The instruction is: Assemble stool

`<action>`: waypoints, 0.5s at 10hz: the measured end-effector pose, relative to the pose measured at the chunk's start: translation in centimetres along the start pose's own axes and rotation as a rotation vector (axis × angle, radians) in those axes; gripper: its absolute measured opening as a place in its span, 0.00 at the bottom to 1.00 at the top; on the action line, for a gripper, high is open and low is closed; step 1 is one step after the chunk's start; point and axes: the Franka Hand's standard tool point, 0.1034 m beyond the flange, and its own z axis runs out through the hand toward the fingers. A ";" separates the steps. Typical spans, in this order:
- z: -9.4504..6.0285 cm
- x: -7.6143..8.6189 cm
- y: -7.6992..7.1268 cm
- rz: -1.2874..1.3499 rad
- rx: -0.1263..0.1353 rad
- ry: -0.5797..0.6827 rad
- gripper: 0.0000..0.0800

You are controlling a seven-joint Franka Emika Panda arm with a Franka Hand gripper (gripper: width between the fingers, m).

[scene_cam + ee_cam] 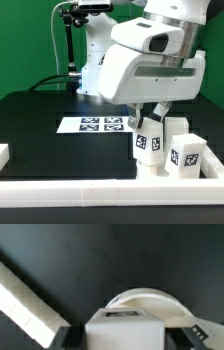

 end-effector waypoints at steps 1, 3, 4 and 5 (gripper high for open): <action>0.0 -0.2 -0.2 0.145 0.037 -0.007 0.42; 0.0 -0.5 -0.5 0.350 0.093 -0.034 0.42; 0.1 -0.6 -0.5 0.398 0.105 -0.039 0.42; 0.1 -0.6 -0.5 0.493 0.119 -0.041 0.42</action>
Offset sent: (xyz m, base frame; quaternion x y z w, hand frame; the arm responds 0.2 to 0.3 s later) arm 0.0045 -0.0026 0.0038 0.0532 -0.0269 0.1906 0.9799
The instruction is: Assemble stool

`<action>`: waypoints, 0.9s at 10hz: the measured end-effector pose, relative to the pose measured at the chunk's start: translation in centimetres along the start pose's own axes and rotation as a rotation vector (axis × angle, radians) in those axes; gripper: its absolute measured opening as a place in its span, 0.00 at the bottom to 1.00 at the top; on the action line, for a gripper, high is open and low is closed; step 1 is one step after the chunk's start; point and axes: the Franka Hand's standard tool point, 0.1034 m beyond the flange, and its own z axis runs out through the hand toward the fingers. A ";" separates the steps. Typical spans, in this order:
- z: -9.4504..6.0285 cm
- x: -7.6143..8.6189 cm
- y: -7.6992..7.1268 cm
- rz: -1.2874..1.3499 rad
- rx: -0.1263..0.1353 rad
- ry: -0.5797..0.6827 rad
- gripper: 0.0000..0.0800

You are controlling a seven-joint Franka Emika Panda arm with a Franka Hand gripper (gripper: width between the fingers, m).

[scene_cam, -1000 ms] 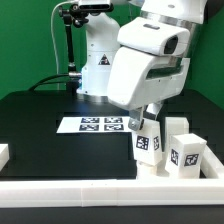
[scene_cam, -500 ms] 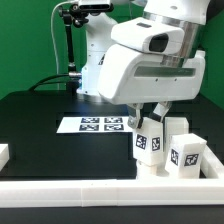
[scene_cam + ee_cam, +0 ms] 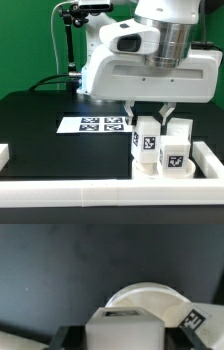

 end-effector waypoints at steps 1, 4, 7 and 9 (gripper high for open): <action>0.0 0.0 -0.1 0.072 0.011 0.001 0.42; -0.1 0.2 -0.6 0.245 0.017 0.012 0.42; -0.1 0.2 -0.9 0.403 0.026 0.009 0.42; -0.1 0.2 -1.0 0.557 0.077 -0.003 0.42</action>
Offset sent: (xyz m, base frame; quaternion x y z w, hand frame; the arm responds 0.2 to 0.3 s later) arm 0.0000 0.0000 0.0000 0.0000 0.0000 0.1938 0.9810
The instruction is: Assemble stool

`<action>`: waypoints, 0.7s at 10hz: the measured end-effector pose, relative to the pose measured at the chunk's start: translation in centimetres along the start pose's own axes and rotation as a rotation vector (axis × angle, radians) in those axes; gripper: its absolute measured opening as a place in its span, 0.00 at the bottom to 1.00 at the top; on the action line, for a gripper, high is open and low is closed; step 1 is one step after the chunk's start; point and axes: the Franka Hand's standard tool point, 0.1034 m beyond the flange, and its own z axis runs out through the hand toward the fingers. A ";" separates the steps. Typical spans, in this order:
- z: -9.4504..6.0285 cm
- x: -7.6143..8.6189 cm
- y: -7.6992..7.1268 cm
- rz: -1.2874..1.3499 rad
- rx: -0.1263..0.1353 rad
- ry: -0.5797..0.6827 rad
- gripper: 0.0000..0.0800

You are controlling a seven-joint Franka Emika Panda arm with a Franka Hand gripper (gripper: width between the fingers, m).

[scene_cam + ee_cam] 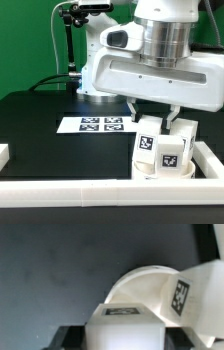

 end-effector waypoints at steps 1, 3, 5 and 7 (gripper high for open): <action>0.0 0.0 -0.1 0.055 0.005 0.000 0.42; 0.1 0.0 -0.2 0.164 0.025 -0.009 0.42; 0.1 0.1 -0.4 0.292 0.051 -0.015 0.42; 0.1 0.4 -0.8 0.419 0.081 -0.004 0.42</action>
Offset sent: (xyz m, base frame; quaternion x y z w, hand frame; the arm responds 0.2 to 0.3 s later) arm 0.0026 0.0019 -0.0035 0.0518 -0.0105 0.1559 0.9864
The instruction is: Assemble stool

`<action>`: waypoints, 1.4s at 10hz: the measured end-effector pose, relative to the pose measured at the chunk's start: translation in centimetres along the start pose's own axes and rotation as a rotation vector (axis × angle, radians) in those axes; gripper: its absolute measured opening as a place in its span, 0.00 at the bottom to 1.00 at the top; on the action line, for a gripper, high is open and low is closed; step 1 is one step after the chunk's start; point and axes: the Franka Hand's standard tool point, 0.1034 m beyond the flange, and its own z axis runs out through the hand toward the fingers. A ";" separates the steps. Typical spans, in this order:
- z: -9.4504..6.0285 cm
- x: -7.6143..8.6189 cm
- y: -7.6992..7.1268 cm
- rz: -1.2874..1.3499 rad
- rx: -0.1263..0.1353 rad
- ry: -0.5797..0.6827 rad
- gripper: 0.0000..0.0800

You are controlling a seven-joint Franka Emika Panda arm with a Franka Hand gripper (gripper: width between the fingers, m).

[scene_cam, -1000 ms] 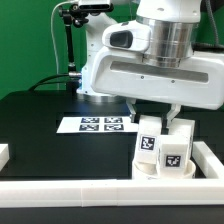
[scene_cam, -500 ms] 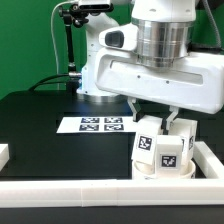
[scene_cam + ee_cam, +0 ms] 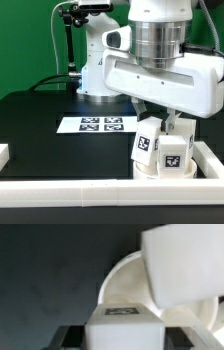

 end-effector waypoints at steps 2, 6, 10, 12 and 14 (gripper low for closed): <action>0.1 -0.2 -0.6 0.122 0.031 0.014 0.42; 0.1 -0.6 -0.9 0.375 0.038 -0.001 0.53; -1.5 -0.3 -0.7 0.291 0.025 -0.023 0.79; -2.2 -0.2 -0.8 0.265 0.037 -0.020 0.81; -2.1 -0.2 -0.8 0.224 0.034 -0.019 0.81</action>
Offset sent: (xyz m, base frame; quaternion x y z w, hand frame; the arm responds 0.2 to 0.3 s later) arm 0.0000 0.0000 0.0000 0.0000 0.0000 0.1938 0.9810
